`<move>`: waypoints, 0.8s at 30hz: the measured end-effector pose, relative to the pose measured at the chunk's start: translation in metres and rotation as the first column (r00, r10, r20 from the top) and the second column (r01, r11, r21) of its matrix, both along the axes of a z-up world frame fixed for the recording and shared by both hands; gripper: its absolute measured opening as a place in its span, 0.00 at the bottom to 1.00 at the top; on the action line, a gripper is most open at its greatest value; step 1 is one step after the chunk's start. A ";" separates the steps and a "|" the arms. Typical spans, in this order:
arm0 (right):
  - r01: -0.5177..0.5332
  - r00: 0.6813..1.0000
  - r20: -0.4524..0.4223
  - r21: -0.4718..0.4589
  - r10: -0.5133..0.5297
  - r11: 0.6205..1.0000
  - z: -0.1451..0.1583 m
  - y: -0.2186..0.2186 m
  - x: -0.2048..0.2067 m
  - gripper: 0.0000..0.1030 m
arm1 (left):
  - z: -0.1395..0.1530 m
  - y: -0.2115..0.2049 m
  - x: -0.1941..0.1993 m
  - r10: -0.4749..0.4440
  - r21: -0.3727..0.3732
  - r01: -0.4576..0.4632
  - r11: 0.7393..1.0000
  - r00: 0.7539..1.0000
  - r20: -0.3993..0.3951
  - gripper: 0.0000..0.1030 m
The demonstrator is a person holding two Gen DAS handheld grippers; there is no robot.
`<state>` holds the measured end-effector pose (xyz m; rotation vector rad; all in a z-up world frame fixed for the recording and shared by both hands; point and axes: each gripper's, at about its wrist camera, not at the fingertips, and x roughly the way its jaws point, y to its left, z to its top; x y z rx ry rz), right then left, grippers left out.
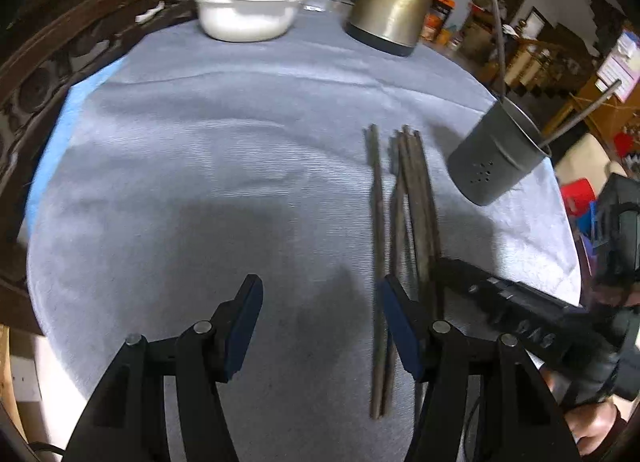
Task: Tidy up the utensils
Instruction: 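Grasp a chopstick with the right tool while the left tool grasps another chopstick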
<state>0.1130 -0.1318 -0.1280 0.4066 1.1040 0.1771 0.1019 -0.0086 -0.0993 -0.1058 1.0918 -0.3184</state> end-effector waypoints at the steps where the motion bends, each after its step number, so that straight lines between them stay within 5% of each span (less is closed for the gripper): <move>1: -0.001 1.000 0.005 0.007 0.001 1.000 -0.001 0.000 -0.001 0.20 | -0.002 -0.001 0.002 -0.010 -0.009 0.010 1.000 1.000 -0.007 0.60; 7: -0.028 0.999 0.017 -0.031 0.029 0.999 -0.001 0.000 -0.003 0.12 | -0.016 -0.008 0.015 -0.034 -0.034 0.031 0.999 0.997 -0.070 0.51; 17: -0.001 1.000 -0.025 -0.028 0.000 1.000 -0.004 -0.024 -0.018 0.10 | -0.018 -0.027 0.029 -0.042 -0.016 0.041 0.999 0.998 -0.044 0.50; 24: 0.012 0.999 -0.038 0.033 -0.011 0.999 -0.005 -0.034 -0.023 0.10 | -0.018 -0.028 0.038 -0.018 -0.023 0.017 1.000 0.999 -0.035 0.33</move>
